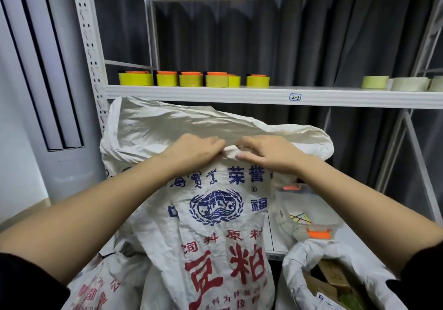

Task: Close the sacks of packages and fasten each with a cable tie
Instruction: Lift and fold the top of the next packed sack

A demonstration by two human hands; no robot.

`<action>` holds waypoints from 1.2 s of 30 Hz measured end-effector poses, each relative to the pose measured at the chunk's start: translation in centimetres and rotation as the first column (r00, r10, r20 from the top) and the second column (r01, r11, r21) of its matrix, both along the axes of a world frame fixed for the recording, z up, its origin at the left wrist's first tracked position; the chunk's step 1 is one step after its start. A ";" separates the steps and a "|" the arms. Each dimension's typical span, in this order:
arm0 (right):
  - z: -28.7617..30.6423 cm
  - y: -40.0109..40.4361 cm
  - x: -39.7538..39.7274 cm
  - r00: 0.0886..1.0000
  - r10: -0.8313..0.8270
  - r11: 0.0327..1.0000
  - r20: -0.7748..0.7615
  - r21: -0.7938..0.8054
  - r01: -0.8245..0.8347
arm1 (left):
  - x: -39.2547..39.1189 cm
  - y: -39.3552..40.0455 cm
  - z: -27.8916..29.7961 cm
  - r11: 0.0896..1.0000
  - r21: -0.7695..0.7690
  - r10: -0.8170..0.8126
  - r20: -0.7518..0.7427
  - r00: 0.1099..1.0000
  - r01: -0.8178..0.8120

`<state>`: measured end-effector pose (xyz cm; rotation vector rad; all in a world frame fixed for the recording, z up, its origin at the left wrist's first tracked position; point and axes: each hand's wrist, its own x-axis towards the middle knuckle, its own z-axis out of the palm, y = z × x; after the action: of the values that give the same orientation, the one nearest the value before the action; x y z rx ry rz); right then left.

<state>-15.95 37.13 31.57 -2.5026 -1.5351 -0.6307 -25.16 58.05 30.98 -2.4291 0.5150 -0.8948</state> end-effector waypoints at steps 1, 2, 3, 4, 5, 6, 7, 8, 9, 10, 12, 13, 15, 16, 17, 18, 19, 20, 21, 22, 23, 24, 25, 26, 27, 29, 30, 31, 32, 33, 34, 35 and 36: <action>0.3 0.4 -0.3 0.989 0.020 1.000 -0.145 -0.002 -0.020 | -0.2 0.2 -0.3 0.991 0.120 -0.060 0.070 0.996 0.051; 0.4 0.8 -0.5 0.978 0.039 0.999 -0.204 -0.009 -0.042 | -0.1 0.3 -0.5 0.982 0.171 -0.094 0.106 0.990 0.075; 0.2 1.2 -0.5 0.980 0.054 0.998 -0.190 -0.024 -0.060 | 0.2 0.3 -0.5 0.978 0.181 -0.131 0.135 0.982 0.106; -0.1 1.5 -0.6 0.986 0.051 0.997 -0.161 -0.041 -0.058 | 0.3 0.3 -0.5 0.978 0.159 -0.154 0.137 0.979 0.132; -0.5 1.7 -0.5 0.995 0.036 0.998 -0.088 -0.054 -0.040 | 0.3 0.2 -0.5 0.983 0.112 -0.161 0.117 0.980 0.148; -1.0 1.8 -0.3 0.999 0.022 0.998 0.035 -0.053 -0.020 | 0.1 0.3 -0.5 0.993 0.053 -0.113 0.077 0.991 0.109; -1.4 1.7 -0.2 0.980 0.034 0.999 0.198 -0.020 -0.030 | -0.1 0.5 -0.4 1.000 0.002 -0.013 0.019 1.000 0.013; -1.9 1.4 0.1 0.935 0.046 0.998 0.351 0.022 -0.058 | -0.2 1.0 -0.6 0.998 -0.045 0.051 -0.047 0.998 -0.054; -2.4 0.9 0.3 0.890 0.059 0.993 0.452 0.061 -0.097 | -0.4 1.5 -0.7 0.993 -0.079 0.080 -0.095 0.992 -0.088; -2.9 0.6 0.5 0.843 0.071 0.988 0.533 0.079 -0.134 | -0.7 2.0 -0.8 0.991 -0.103 0.075 -0.116 0.990 -0.087; -3.9 0.2 1.3 0.771 0.074 0.980 0.632 0.095 -0.173 | -0.8 2.7 -1.4 0.998 -0.070 -0.004 -0.030 1.000 0.002; -4.1 0.1 1.6 0.750 0.071 0.978 0.658 0.100 -0.181 | -0.8 2.9 -1.6 1.000 0.010 -0.027 0.026 0.999 0.026; -3.9 0.2 1.3 0.756 0.077 0.978 0.650 0.097 -0.183 | -1.1 3.2 -1.5 0.986 0.166 -0.035 0.137 0.990 0.012; -3.7 0.3 0.9 0.810 0.070 0.984 0.582 0.092 -0.151 | -1.1 3.3 -1.7 0.976 0.219 -0.020 0.181 0.983 -0.020; -3.2 0.4 0.2 0.890 0.048 0.992 0.454 0.079 -0.094 | -1.1 3.2 -1.7 0.968 0.246 -0.017 0.209 0.978 -0.036; -2.6 0.5 -0.4 0.963 -0.001 0.999 0.271 0.052 -0.014 | -1.2 3.1 -1.7 0.964 0.265 -0.022 0.217 0.976 -0.037; -2.1 0.6 -0.9 0.996 -0.052 0.999 0.066 0.010 0.051 | -1.1 2.9 -1.6 0.960 0.279 -0.036 0.229 0.973 -0.030; -1.8 0.9 -1.1 0.990 -0.074 0.997 -0.123 -0.022 0.071 | -0.9 2.7 -1.6 0.959 0.282 -0.052 0.233 0.971 -0.016; -1.4 1.2 -1.3 0.962 -0.053 0.998 -0.269 -0.032 0.046 | -0.6 2.5 -1.6 0.959 0.282 -0.050 0.234 0.971 -0.018; -1.0 1.6 -1.6 0.927 -0.025 0.999 -0.373 -0.030 0.016 | -0.5 2.3 -1.6 0.965 0.263 -0.048 0.225 0.973 -0.014; -0.8 2.1 -1.5 0.898 0.000 0.999 -0.440 -0.031 -0.015 | -0.5 1.8 -1.5 0.976 0.218 -0.051 0.208 0.977 0.005; -0.7 2.5 -1.4 0.869 0.019 0.998 -0.495 -0.039 -0.044 | -0.6 1.4 -1.4 0.987 0.158 -0.049 0.174 0.984 0.021; -0.7 2.8 -1.3 0.843 0.040 0.997 -0.536 -0.037 -0.071 | -0.7 1.0 -1.4 0.994 0.094 -0.057 0.116 0.992 0.047; -0.8 3.1 -1.3 0.832 0.068 0.996 -0.550 -0.017 -0.093 | -0.8 0.6 -1.2 0.999 0.027 -0.024 0.040 0.999 0.023; -0.9 3.2 -1.3 0.844 0.096 0.994 -0.528 0.006 -0.109 | -0.9 0.7 -1.0 0.998 -0.026 0.054 -0.062 0.997 -0.056; -1.5 3.0 -1.3 0.920 0.102 0.995 -0.379 0.022 -0.101 | -1.3 1.9 -0.7 0.977 -0.139 0.125 -0.240 0.963 -0.161; -2.0 2.9 -1.3 0.966 0.078 0.997 -0.246 0.019 -0.075 | -1.5 2.7 -0.7 0.972 -0.169 0.113 -0.284 0.952 -0.166; -2.5 2.6 -1.1 0.994 0.056 0.998 -0.096 0.033 -0.053 | -1.6 3.7 -0.7 0.973 -0.169 0.103 -0.279 0.955 -0.154; -2.9 2.4 -1.1 0.997 0.060 0.995 0.043 0.075 -0.063 | -1.8 4.5 -0.9 0.980 -0.143 0.099 -0.254 0.962 -0.138; -3.2 2.2 -0.8 0.981 0.091 0.988 0.174 0.107 -0.111 | -2.0 5.1 -1.2 0.986 -0.125 0.079 -0.227 0.971 -0.109; -3.5 2.0 -0.6 0.949 0.131 0.981 0.286 0.101 -0.166 | -2.0 5.5 -1.6 0.989 -0.125 0.049 -0.205 0.978 -0.076; -3.8 2.0 -0.5 0.917 0.161 0.977 0.365 0.074 -0.201 | -2.1 5.6 -1.8 0.992 -0.120 0.025 -0.178 0.984 -0.047; -4.0 2.1 -0.3 0.886 0.173 0.975 0.430 0.052 -0.215 | -2.2 5.6 -2.0 0.995 -0.093 0.013 -0.141 0.990 -0.026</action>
<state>-16.28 39.21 27.54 -2.1938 -1.8085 -1.2467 -27.40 63.62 29.03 -2.5917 0.5086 -0.7595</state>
